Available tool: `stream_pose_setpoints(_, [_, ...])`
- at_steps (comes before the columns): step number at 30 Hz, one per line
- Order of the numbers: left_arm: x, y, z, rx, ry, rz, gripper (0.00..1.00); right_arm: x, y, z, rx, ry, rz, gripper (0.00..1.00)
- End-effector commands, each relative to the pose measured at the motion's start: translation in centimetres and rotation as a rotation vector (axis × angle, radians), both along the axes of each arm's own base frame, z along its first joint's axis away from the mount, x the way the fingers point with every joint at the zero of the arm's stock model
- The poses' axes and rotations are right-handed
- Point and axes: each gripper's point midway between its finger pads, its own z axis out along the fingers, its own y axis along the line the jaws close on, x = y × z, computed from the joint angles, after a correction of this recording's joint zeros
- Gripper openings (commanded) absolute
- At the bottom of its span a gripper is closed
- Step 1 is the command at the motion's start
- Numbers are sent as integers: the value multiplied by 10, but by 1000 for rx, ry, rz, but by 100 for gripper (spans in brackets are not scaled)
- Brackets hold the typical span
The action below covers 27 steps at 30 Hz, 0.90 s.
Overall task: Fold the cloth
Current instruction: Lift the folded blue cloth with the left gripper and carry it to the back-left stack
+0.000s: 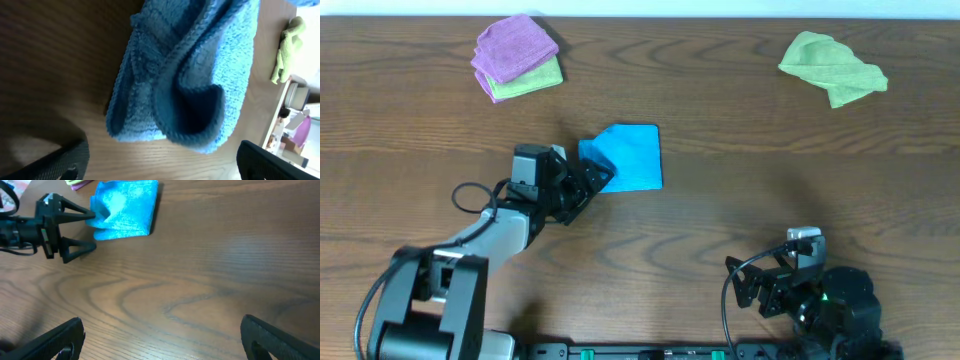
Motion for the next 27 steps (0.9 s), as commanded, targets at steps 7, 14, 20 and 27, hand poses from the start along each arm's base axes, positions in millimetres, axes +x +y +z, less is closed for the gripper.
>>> stream_pose_setpoints(7, [5,-4,-24,17,27,35,95,0,-1,-1,12,8,-17,99])
stream_pose_setpoints(14, [13,-6,-38,20,9,36,100,0,-1,-1,12,8,-17,99])
stream_pose_setpoints(20, [18,-8,-51,17,-11,24,72,0,-2,-1,12,9,-17,99])
stream_pose_setpoints(27, [21,-14,-46,-2,-63,-20,6,0,-1,-1,12,8,-17,99])
